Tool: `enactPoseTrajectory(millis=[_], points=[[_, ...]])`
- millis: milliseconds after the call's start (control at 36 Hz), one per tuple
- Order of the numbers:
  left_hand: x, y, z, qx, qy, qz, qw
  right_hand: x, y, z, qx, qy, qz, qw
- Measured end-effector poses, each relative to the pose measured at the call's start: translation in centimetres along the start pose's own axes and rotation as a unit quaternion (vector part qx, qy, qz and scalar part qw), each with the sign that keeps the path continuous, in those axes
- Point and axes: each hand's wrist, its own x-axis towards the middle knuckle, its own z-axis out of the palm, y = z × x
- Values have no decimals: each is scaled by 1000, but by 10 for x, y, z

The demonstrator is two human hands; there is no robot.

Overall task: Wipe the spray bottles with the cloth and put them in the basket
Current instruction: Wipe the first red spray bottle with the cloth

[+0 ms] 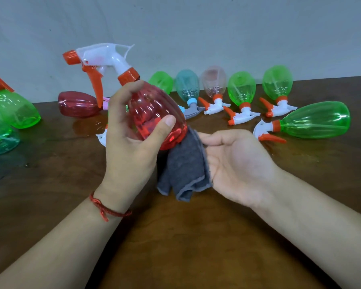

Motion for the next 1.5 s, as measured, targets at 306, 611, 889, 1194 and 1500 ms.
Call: enactPoseTrajectory(millis=[306,611,889,1194,1500], points=[[-6,7,8,-8,-47,21,999,3,6,-8,44,-53,-6,998],[3,1,-6,-9,-16,-17,1000,6,-10,-18,32,-14,-40,999],[-1,7,4,-61,-37,-47,996,4,-1,-19,14,-24,49,998],[-3,2,4,-155,8,-209,966,7,-19,-21,-86,171,-130,973],[-12,8,12,-145,-100,-261,949,2,-37,-17,-169,255,-413,858]])
